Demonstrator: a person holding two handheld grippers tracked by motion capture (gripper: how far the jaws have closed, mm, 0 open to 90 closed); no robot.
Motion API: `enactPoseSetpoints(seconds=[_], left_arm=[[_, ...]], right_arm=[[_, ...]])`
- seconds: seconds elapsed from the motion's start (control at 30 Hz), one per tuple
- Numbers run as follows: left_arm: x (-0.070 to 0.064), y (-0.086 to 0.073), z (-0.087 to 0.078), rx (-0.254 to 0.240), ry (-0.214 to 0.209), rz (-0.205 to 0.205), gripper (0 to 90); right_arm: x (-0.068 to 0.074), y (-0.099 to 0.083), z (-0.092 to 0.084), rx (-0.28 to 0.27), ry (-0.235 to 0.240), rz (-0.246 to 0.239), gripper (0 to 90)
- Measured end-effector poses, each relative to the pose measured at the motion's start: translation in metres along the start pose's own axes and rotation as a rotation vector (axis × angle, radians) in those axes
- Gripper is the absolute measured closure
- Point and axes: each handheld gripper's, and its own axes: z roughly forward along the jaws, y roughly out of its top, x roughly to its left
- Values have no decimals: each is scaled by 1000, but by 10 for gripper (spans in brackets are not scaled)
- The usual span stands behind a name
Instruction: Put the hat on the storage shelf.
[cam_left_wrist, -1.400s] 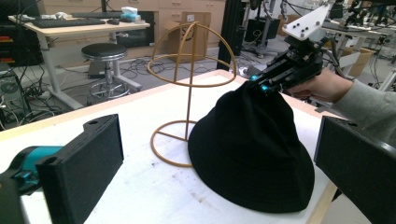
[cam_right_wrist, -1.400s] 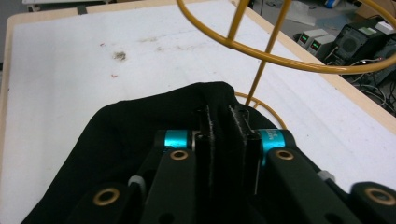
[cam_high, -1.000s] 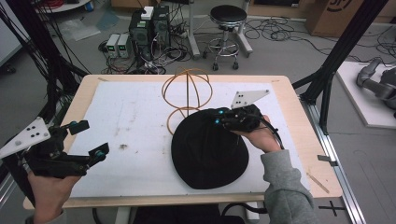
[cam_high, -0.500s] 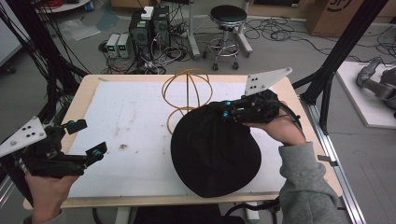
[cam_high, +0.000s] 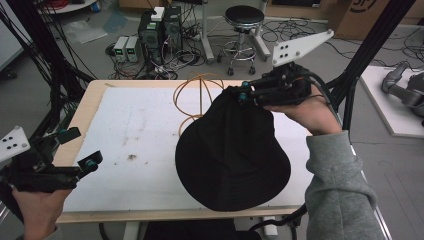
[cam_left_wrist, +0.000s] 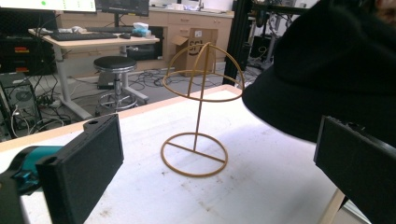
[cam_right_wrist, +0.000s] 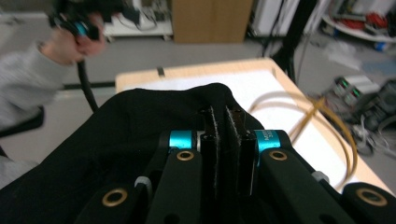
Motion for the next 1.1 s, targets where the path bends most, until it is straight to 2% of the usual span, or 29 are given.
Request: enactPoseSetpoints(seconds=[0.03, 0.17, 0.23, 0.27, 0.3, 0.37, 0.4, 0.5, 0.53, 0.57, 0.63, 0.67, 0.73, 0.77, 0.8, 0.87, 0.93, 1.0, 1.1], left_arm=[[1, 0, 0, -3, 1, -3, 18], [2, -1, -1, -5, -2, -10, 18], [2, -1, -1, -6, -5, -12, 18], [2, -1, -2, -4, -6, -11, 18], [2, -1, -2, -6, -7, -12, 18], [2, -1, -2, -8, -10, -17, 18], [2, -1, -2, -9, -10, -18, 18], [4, -1, -2, -2, -6, -23, 18], [4, -1, -2, 2, 2, -25, 18], [5, -2, -2, 5, 7, -25, 18], [7, -2, -3, 1, 8, -36, 18], [8, -3, -3, 1, 11, -38, 18], [8, -3, -3, 2, 15, -41, 18], [8, -3, -4, 6, 16, -39, 18], [8, -2, -4, 5, 19, -38, 18], [8, -2, -5, 5, 22, -35, 18], [8, -1, -6, 3, 25, -33, 18], [8, 0, -7, 4, 28, -31, 18], [9, -2, -6, 16, 31, -37, 18]], right_arm=[[0, 0, 0, 0, 0, 0, 860], [-1, 20, -10, -49, -5, -7, 862], [-3, 36, -14, -64, -26, -35, 863], [-3, 36, -14, -64, -26, -35, 863], [-6, 47, -15, -58, -40, -52, 863], [-7, 50, -15, -54, -43, -51, 863], [-12, 58, -15, -55, -53, -64, 863], [-16, 65, -15, -60, -58, -73, 861], [-23, 71, -14, -70, -68, -94, 862], [-23, 71, -14, -70, -68, -94, 862], [-32, 77, -12, -73, -79, -96, 862], [-40, 80, -6, -66, -89, -100, 862], [-45, 81, -3, -56, -93, -91, 862], [-51, 81, 1, -60, -98, -101, 861], [-64, 80, 11, -61, -105, -95, 861], [-75, 78, 21, -56, -112, -84, 862], [-79, 77, 25, -54, -116, -86, 862], [-93, 73, 43, -26, -111, -61, 863], [-108, 67, 65, 15, -108, -49, 863]])
